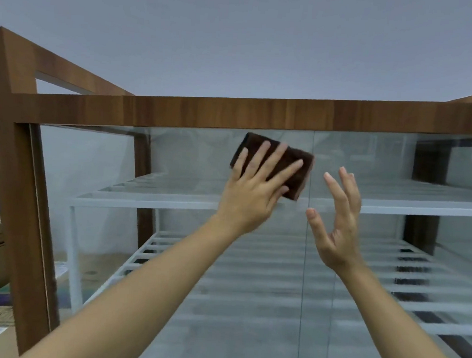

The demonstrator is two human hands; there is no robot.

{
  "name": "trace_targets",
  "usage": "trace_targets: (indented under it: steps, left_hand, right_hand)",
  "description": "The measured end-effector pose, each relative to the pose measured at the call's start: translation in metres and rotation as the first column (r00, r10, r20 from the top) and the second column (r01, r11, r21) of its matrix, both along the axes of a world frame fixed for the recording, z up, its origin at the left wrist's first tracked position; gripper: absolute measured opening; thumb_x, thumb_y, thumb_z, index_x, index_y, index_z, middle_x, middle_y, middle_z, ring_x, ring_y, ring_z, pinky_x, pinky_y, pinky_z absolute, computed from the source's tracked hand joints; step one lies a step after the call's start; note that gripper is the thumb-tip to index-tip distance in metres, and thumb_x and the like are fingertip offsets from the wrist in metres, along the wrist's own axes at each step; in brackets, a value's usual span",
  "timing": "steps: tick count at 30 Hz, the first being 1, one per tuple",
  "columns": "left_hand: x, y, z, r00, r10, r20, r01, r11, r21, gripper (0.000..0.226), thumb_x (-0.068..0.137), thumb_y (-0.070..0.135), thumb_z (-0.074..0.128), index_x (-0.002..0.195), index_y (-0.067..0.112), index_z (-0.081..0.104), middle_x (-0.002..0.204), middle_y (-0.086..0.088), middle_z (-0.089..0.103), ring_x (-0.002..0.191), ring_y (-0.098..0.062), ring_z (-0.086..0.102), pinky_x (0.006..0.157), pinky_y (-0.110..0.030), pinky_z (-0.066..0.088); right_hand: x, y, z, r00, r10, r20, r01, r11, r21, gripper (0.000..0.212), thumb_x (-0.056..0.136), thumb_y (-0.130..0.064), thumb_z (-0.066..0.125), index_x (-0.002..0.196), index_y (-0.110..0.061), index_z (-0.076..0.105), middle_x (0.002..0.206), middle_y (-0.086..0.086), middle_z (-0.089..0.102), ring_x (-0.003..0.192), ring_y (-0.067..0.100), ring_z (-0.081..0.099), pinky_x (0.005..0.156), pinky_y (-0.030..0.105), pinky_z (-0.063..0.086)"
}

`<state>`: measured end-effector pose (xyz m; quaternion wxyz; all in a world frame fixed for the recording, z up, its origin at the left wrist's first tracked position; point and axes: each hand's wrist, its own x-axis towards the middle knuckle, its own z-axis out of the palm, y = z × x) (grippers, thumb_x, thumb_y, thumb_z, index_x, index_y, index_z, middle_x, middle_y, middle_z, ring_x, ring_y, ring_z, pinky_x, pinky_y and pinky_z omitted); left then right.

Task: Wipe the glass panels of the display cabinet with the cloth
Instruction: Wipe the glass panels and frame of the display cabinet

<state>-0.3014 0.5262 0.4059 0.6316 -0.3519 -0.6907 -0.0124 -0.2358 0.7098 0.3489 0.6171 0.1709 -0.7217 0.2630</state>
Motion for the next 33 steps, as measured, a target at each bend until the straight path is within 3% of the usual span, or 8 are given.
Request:
trace_targets:
  steps: [3, 8, 10, 17, 24, 26, 30, 33]
  left_hand:
    - [0.006, 0.027, -0.006, 0.995, -0.019, 0.1, 0.004, 0.99, 0.143, 0.054, 0.106, 0.043, 0.038, 0.157, 0.034, 0.026, 0.167, -0.004, 0.017, 0.155, -0.03, 0.009, 0.123, -0.056, 0.007]
    - [0.013, 0.002, -0.183, 0.999, 0.0, 0.044, 0.012, 0.963, -0.27, 0.065, 0.095, 0.04, 0.058, 0.154, 0.039, 0.033, 0.166, 0.003, 0.022, 0.155, -0.024, 0.004, 0.124, -0.048, 0.007]
    - [0.005, -0.012, -0.18, 0.999, -0.003, 0.053, 0.017, 0.964, -0.264, 0.064, 0.095, 0.042, 0.06, 0.153, 0.041, 0.034, 0.164, 0.004, 0.025, 0.155, -0.021, 0.008, 0.123, -0.046, 0.009]
    - [-0.013, -0.022, -0.014, 0.989, -0.045, 0.138, -0.003, 0.944, 0.329, 0.053, 0.105, 0.045, 0.034, 0.157, 0.035, 0.028, 0.167, -0.005, 0.019, 0.154, -0.03, 0.012, 0.122, -0.053, 0.004]
    - [0.001, -0.068, -0.274, 0.991, 0.013, 0.132, -0.017, 0.999, 0.034, 0.059, 0.098, 0.042, 0.049, 0.155, 0.04, 0.03, 0.168, 0.003, 0.009, 0.155, -0.026, 0.01, 0.124, -0.05, 0.006]
    - [-0.011, -0.074, -0.248, 0.991, -0.001, 0.133, -0.006, 0.999, 0.054, 0.056, 0.1, 0.042, 0.044, 0.154, 0.041, 0.031, 0.167, 0.002, 0.014, 0.155, -0.026, 0.012, 0.123, -0.05, 0.005]
    - [-0.024, -0.087, -0.117, 0.973, -0.075, 0.219, -0.005, 0.939, 0.344, 0.053, 0.105, 0.042, 0.033, 0.157, 0.039, 0.022, 0.168, 0.0, 0.009, 0.155, -0.029, 0.004, 0.122, -0.049, -0.006]
    - [-0.032, -0.111, -0.108, 0.98, -0.037, 0.196, -0.041, 0.925, 0.377, 0.053, 0.106, 0.042, 0.03, 0.158, 0.038, 0.02, 0.169, -0.001, 0.007, 0.155, -0.03, 0.002, 0.123, -0.05, -0.004]
  right_hand:
    - [-0.001, 0.004, -0.01, 0.999, 0.012, 0.046, -0.01, 0.999, -0.046, 0.066, 0.097, -0.049, 0.049, 0.151, -0.014, 0.034, 0.165, 0.009, 0.019, 0.155, 0.026, 0.009, 0.126, 0.034, 0.011]
    - [-0.007, -0.008, -0.029, 1.0, -0.019, 0.006, 0.019, 0.999, -0.038, 0.061, 0.101, -0.051, 0.042, 0.15, -0.015, 0.035, 0.164, 0.012, 0.023, 0.155, 0.03, 0.01, 0.121, 0.064, 0.013]
    - [-0.01, -0.012, -0.041, 0.998, -0.056, 0.0, 0.056, 0.998, -0.019, 0.059, 0.101, -0.051, 0.04, 0.15, -0.018, 0.036, 0.163, 0.012, 0.025, 0.155, 0.029, 0.012, 0.121, 0.065, 0.007]
    - [-0.023, -0.037, -0.085, 0.98, -0.196, -0.02, 0.196, 0.98, 0.039, 0.054, 0.103, -0.046, 0.037, 0.15, -0.019, 0.037, 0.162, 0.01, 0.028, 0.154, 0.029, 0.016, 0.123, 0.058, 0.0]
    - [-0.034, -0.074, -0.136, 0.95, -0.296, -0.103, 0.303, 0.95, 0.069, 0.048, 0.102, -0.032, 0.042, 0.148, -0.016, 0.042, 0.159, 0.011, 0.035, 0.151, 0.029, 0.024, 0.121, 0.06, 0.015]
    - [-0.035, -0.083, -0.147, 0.935, -0.333, -0.126, 0.345, 0.934, 0.09, 0.048, 0.102, -0.031, 0.044, 0.147, -0.018, 0.042, 0.158, 0.011, 0.036, 0.15, 0.028, 0.025, 0.121, 0.061, 0.015]
    - [-0.041, -0.11, -0.146, 0.914, -0.377, -0.151, 0.393, 0.914, 0.1, 0.048, 0.102, -0.035, 0.043, 0.148, -0.022, 0.043, 0.159, 0.008, 0.036, 0.151, 0.026, 0.023, 0.121, 0.059, 0.009]
    - [-0.048, -0.127, -0.139, 0.904, -0.411, -0.12, 0.422, 0.902, 0.088, 0.049, 0.102, -0.039, 0.041, 0.149, -0.025, 0.042, 0.161, 0.005, 0.033, 0.151, 0.027, 0.022, 0.12, 0.06, 0.007]
